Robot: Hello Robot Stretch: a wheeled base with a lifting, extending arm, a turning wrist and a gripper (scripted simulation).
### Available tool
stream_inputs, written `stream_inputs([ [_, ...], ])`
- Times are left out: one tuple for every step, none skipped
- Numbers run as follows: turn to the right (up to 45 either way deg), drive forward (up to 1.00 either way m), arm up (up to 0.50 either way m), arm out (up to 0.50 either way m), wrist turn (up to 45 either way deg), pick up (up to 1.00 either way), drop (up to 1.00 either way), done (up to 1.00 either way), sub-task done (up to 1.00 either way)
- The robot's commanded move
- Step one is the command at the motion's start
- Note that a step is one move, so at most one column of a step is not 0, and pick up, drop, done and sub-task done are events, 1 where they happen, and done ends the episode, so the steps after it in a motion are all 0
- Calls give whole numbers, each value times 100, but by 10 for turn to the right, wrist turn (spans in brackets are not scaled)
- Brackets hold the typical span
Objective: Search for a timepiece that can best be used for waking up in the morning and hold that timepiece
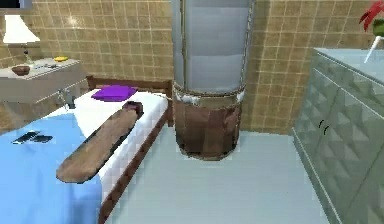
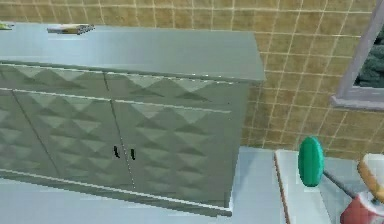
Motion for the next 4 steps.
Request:
stream_inputs([
  [0, 70, 0, 0, 0, 0, 0, 0, 0],
  [-450, 0, 0, 0, 0, 0, 0, 0, 0],
  [-450, 0, 0, 0, 0, 0, 0, 0, 0],
  [-240, 0, 0, 0, 0, 0, 0, 0, 0],
])
